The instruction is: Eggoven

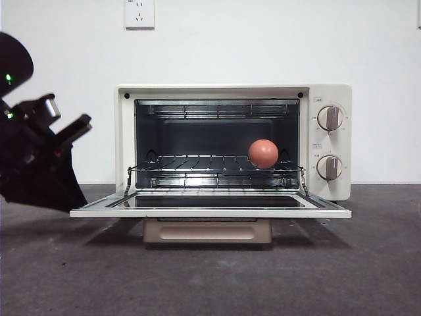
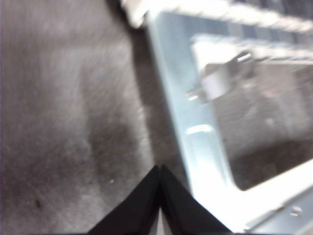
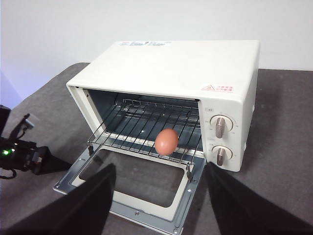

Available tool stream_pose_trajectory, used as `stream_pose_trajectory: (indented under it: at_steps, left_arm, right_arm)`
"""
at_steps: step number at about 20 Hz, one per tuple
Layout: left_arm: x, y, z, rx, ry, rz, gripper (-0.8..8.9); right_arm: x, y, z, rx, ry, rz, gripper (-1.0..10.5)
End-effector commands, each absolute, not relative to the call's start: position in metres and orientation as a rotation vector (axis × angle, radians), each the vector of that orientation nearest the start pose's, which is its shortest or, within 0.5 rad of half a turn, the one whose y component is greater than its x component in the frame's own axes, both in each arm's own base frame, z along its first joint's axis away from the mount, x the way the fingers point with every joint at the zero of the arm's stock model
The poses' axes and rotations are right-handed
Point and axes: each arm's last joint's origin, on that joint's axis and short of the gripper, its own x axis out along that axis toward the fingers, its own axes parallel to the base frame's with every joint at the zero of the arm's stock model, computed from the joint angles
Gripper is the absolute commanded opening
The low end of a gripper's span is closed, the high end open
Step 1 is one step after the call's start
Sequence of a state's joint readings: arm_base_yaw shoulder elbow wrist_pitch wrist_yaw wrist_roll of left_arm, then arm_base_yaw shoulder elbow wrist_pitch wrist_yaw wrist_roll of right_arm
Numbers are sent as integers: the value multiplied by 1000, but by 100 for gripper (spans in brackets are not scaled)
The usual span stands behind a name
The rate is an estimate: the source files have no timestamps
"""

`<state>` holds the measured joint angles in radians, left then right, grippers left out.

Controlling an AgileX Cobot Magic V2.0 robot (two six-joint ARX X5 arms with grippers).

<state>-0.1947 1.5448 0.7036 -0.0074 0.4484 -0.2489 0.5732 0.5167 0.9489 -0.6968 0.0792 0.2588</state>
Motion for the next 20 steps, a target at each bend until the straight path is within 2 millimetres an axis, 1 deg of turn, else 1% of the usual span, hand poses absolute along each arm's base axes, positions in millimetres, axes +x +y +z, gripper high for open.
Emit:
stream_pose_trajectory:
  at_steps: [1,6,11,16,20]
  left_arm:
    - [281,-70,146,-340,937,-506,6]
    - [284,-74,139,-366,935,-575,6]
    - [285,-75,131,-395,969,-622,6]
    - [291,-73,139,-502,902,-703,6]
    - [300,-69,150,-601,809,-724,6]
  right_arm:
    - [69,42,369,162,302,463,295]
    - [69,42,369,163,300,449,295]
    - [69,42,369,162,298,438,295]
    - [69,42,369,162,298,437,295]
    - [69,42,369,162,298,438,295]
